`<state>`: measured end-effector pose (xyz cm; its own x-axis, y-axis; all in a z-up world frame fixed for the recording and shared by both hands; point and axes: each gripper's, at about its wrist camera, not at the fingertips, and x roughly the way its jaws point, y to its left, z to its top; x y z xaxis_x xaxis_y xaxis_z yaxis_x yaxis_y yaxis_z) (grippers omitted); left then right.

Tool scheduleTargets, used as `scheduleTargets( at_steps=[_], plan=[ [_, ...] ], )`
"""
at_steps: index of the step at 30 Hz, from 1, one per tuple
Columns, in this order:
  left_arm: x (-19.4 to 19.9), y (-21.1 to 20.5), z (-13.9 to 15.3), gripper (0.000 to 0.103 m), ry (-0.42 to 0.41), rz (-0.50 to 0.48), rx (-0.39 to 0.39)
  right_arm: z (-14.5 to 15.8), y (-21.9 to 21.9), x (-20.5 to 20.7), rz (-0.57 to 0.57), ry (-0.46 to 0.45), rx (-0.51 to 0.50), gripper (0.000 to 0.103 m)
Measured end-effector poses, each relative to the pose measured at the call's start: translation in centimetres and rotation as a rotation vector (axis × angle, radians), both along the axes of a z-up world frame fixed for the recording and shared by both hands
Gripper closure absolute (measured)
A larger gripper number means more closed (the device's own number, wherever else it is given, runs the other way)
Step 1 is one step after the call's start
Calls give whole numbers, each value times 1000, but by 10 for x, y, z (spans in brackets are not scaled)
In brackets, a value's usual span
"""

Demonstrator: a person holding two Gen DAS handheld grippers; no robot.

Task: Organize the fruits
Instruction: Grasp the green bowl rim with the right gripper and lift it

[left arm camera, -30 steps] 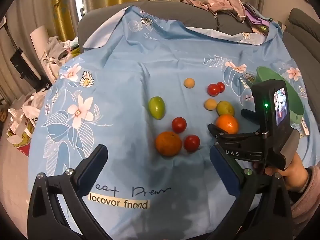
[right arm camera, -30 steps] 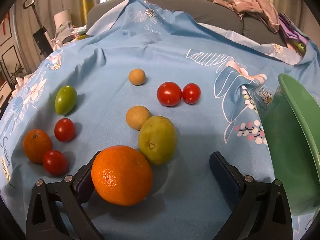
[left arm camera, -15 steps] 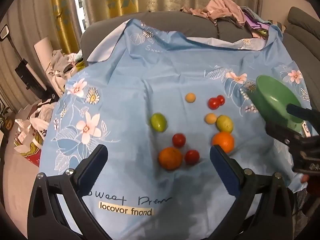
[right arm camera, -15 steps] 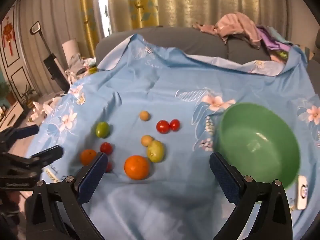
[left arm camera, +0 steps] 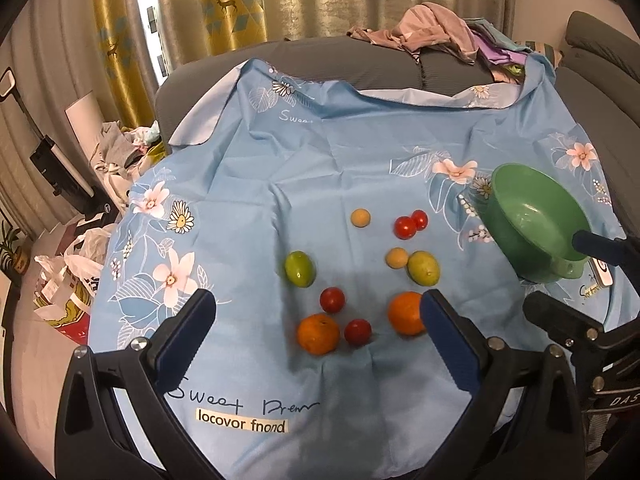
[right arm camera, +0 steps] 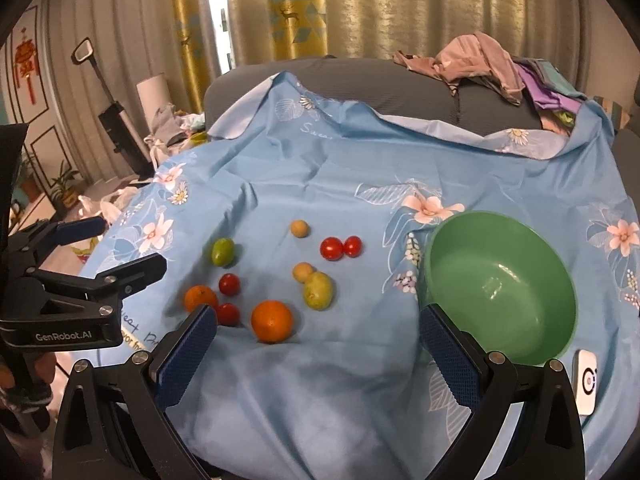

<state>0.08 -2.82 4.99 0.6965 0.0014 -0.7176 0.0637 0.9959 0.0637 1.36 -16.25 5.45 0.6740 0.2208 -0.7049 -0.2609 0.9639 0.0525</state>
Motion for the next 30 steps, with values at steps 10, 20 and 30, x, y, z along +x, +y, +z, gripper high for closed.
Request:
scheduleTargets(
  at_steps=[10, 20, 30],
  plan=[
    [-4, 1, 5, 1, -9, 5, 10, 6, 1, 0, 6, 5, -2, 2],
    [-6, 2, 5, 1, -12, 4, 7, 6, 8, -4, 22, 4, -22, 2],
    [-6, 3, 5, 1, -13, 3, 7, 6, 15, -2, 32, 10, -37, 2]
  ],
)
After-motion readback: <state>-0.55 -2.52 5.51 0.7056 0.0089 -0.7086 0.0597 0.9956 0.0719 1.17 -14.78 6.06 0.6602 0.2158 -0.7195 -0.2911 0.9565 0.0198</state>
